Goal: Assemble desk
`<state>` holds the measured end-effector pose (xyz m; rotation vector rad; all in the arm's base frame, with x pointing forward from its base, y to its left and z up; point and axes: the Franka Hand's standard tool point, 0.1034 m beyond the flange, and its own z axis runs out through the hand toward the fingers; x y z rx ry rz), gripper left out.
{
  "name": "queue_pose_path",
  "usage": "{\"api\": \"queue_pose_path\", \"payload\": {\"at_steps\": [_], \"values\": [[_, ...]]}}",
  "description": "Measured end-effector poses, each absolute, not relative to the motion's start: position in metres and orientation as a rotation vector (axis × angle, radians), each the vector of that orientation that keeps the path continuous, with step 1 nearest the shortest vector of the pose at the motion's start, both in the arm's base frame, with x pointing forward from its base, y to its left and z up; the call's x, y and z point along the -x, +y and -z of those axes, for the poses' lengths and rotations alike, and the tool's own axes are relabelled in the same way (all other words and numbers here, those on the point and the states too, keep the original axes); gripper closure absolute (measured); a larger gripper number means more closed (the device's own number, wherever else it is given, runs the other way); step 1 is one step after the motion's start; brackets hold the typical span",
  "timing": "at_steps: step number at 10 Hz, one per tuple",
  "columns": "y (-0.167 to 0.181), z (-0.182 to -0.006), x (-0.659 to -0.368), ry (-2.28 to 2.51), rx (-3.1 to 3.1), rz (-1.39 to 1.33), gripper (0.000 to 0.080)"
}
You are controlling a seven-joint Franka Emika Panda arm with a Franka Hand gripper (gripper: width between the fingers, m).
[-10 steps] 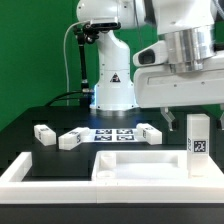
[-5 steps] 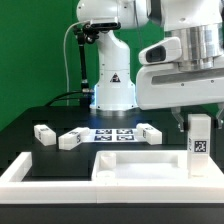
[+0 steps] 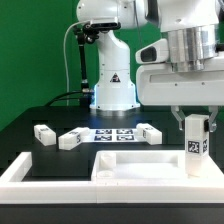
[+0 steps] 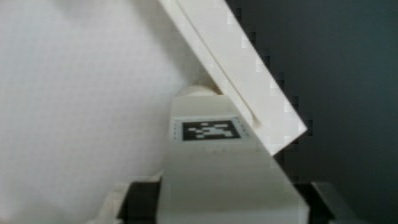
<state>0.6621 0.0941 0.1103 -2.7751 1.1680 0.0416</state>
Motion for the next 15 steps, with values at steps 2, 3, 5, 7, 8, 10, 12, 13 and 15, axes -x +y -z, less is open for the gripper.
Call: {"api": "queue_pose_path", "payload": {"at_steps": [2,3,5,7,8,10,12,13,15], "values": [[0.0943,-0.1088,-0.6639,1.718,2.405,-0.088,0.0505],[0.0934,-0.1085,-0.6633,1.856,2.244,-0.114,0.0504],[0.0945,-0.1089,-0.6636,2.063,2.032,-0.154,0.0504],[0.0947,-0.1082,-0.6633,2.007,2.085,-0.146,0.0398],[0.0945,-0.1082,-0.663,1.972,2.125,-0.14,0.0261],[0.0916,-0.1122,-0.6676,1.44,2.553,-0.072,0.0185],[0.0905,-0.111,-0.6678,1.289,2.632,-0.05,0.0152],[0.0901,-0.1109,-0.6678,1.218,2.666,-0.041,0.0152],[0.0902,-0.1105,-0.6665,0.824,2.861,0.008,0.015]]}}
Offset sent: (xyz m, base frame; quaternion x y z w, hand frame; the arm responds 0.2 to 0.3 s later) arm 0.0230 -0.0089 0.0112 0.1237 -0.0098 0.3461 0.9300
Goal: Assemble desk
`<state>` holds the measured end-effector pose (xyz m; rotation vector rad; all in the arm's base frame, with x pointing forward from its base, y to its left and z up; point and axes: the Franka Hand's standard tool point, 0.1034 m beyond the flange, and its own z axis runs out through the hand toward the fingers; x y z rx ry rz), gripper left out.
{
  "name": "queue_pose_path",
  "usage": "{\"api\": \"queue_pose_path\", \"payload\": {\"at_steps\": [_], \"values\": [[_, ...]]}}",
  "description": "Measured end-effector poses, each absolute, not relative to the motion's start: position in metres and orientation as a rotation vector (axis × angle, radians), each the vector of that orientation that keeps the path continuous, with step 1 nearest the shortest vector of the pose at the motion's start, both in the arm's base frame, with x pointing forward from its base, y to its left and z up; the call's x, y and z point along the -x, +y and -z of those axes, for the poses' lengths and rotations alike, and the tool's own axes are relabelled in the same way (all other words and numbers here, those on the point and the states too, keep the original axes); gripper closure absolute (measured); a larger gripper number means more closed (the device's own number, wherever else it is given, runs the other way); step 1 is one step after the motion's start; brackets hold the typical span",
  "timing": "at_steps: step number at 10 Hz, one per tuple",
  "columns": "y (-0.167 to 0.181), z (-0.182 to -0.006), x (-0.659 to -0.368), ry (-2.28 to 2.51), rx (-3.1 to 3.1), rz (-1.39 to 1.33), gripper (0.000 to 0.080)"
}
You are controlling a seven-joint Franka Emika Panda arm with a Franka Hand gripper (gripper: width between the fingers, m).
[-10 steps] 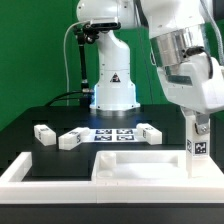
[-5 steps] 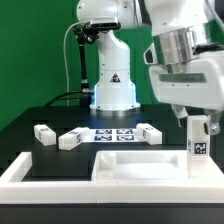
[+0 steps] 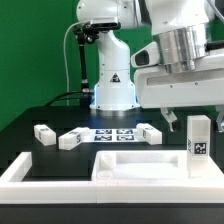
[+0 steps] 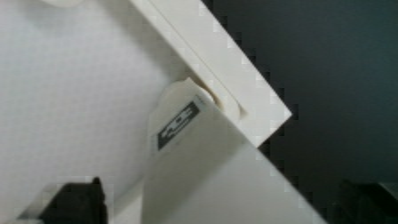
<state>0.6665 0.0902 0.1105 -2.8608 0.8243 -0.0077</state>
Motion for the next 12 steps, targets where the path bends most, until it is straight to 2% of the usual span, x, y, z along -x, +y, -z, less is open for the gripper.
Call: {"api": "queue_pose_path", "payload": {"at_steps": [2,5,7,9,12], "values": [[0.096,-0.11,-0.667,0.22,3.011,0.075,0.015],[0.099,-0.109,-0.666,0.23,3.002,0.07,0.0162],[0.097,-0.108,-0.666,0.453,2.979,0.052,0.0499],[0.094,-0.108,-0.666,0.653,2.939,0.041,0.0499],[0.092,-0.109,-0.667,1.394,2.663,-0.024,0.0499]]}}
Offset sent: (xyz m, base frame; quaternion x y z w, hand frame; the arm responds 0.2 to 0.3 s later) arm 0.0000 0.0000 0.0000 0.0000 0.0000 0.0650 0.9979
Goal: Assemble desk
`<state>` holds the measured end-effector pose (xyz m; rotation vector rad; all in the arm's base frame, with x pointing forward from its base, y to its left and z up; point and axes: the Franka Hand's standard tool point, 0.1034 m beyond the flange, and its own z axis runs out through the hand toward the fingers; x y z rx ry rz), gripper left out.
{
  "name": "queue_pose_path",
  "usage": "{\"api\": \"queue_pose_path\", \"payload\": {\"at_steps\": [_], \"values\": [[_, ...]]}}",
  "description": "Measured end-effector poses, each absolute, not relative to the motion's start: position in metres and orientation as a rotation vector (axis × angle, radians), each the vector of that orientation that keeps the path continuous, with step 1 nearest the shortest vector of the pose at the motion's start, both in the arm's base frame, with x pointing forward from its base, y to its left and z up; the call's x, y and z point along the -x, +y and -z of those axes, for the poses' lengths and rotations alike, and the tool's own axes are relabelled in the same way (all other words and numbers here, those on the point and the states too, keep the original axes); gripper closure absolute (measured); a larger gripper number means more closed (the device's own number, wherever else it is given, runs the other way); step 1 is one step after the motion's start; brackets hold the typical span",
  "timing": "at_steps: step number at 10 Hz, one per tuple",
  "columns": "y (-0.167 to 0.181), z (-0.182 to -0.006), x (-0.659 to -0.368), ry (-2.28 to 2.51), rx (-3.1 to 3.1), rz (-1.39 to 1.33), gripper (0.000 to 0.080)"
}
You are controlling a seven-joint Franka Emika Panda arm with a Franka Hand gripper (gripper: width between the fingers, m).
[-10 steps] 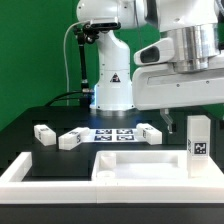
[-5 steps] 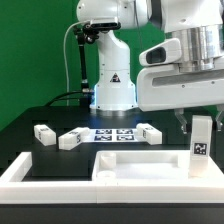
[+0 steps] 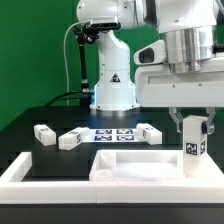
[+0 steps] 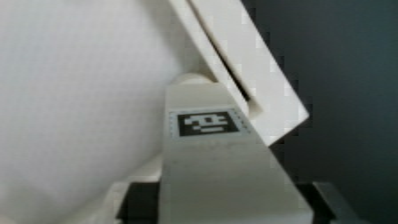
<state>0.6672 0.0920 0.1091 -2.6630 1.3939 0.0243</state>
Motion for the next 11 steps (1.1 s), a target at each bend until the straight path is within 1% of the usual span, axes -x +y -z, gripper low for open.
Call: {"api": "queue_pose_path", "payload": {"at_steps": [1,2,7,9,11], "values": [[0.093,-0.107,-0.667,1.657,2.481,-0.066,0.0502],[0.091,-0.107,-0.667,1.788,2.352,-0.097,0.0502],[0.097,-0.106,-0.666,2.116,2.058,-0.157,0.0502],[0.106,-0.105,-0.672,2.355,1.723,-0.186,0.0503],[0.107,-0.104,-0.671,2.429,1.597,-0.184,0.0503]]}}
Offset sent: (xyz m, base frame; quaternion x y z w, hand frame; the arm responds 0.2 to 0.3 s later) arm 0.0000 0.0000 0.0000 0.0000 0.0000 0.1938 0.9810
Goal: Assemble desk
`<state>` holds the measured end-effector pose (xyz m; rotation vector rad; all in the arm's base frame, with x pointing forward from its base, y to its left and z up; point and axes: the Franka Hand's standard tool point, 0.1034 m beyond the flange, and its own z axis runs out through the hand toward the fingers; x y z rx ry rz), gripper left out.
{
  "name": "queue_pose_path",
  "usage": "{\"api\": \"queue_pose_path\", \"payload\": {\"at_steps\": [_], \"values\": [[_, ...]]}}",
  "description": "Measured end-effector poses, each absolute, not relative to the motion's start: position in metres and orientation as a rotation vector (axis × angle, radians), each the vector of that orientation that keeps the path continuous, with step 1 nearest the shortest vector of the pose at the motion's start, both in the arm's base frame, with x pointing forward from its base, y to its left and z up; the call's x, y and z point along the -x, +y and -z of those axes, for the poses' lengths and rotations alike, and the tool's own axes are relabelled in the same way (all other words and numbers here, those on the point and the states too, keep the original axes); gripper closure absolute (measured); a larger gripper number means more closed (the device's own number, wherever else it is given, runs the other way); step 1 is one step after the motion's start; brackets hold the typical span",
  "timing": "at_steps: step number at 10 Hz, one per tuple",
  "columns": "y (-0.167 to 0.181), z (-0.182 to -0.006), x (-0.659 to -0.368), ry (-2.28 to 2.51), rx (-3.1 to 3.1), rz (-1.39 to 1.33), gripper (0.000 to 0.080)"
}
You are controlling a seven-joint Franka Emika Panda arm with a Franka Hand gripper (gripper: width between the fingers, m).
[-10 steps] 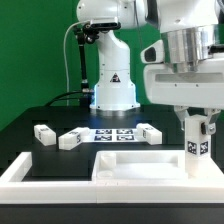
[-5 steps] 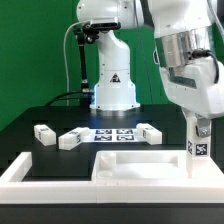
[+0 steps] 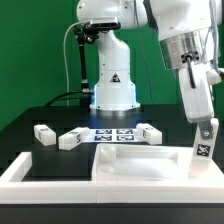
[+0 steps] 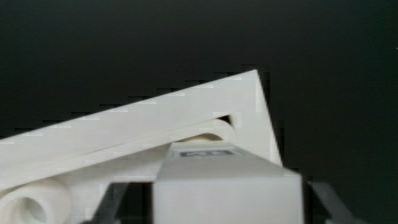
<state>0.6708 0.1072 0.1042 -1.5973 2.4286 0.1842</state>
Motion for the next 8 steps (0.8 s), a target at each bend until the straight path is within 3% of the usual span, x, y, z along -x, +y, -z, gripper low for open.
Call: {"api": "queue_pose_path", "payload": {"at_steps": [4,5,6,8], "values": [[0.108,-0.104,-0.67,2.445,1.581,-0.183,0.0503],[0.108,-0.104,-0.67,2.417,1.622,-0.176,0.0321],[0.109,-0.103,-0.668,2.253,1.837,-0.146,0.0208],[0.113,-0.101,-0.66,2.008,2.128,-0.154,0.0162]]}}
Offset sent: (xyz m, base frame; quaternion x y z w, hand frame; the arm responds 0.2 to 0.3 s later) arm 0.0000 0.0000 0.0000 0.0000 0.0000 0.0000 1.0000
